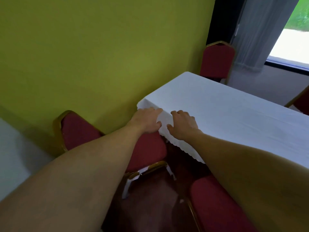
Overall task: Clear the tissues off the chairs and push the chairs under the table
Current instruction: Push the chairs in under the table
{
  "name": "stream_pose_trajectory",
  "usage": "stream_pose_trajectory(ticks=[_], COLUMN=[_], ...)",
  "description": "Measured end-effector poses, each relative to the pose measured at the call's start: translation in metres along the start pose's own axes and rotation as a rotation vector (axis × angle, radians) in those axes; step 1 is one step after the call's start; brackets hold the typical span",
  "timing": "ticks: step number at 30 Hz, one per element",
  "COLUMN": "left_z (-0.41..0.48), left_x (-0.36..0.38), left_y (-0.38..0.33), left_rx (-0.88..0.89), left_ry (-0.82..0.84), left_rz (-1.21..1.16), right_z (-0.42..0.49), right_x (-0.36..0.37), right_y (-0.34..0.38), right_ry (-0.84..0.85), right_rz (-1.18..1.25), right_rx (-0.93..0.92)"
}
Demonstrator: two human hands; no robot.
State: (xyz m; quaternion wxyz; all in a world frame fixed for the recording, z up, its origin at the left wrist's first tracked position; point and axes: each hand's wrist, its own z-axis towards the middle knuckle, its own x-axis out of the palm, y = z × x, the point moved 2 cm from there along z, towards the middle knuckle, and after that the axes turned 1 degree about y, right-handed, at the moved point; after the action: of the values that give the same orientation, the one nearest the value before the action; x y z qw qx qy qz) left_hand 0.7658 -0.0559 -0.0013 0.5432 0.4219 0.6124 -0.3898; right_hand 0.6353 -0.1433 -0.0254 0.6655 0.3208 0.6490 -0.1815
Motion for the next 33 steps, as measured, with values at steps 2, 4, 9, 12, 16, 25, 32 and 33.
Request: stream_pose_trajectory(ticks=[2, 4, 9, 12, 16, 25, 32, 33], left_z=[0.001, 0.002, 0.002, -0.002, -0.006, -0.026, -0.017, -0.016], left_x=[0.000, 0.002, 0.011, 0.014, 0.018, 0.049, 0.080, 0.086], left_y=[0.025, 0.049, 0.109, 0.148, 0.212, 0.327, 0.420, 0.433], left_rx=[-0.020, -0.051, -0.151, -0.230, -0.408, -0.650, -0.744, -0.760], left_ry=[-0.012, -0.007, 0.000, 0.038, 0.082, 0.070, 0.096, 0.104], left_rz=[0.015, 0.011, -0.052, -0.020, -0.033, -0.098, -0.048, -0.038], right_z=[0.017, 0.036, 0.078, 0.105, 0.137, 0.173, 0.182, 0.184], right_x=[0.005, 0.011, 0.032, 0.052, 0.076, 0.141, 0.227, 0.257], right_y=[0.027, 0.054, 0.111, 0.140, 0.182, 0.258, 0.325, 0.334], right_ry=[0.031, 0.057, 0.138, 0.176, 0.285, 0.486, 0.730, 0.756], right_rz=[0.013, 0.027, 0.104, 0.144, 0.201, 0.214, 0.283, 0.277], right_rx=[-0.014, -0.031, -0.117, -0.165, -0.221, -0.315, -0.305, -0.284])
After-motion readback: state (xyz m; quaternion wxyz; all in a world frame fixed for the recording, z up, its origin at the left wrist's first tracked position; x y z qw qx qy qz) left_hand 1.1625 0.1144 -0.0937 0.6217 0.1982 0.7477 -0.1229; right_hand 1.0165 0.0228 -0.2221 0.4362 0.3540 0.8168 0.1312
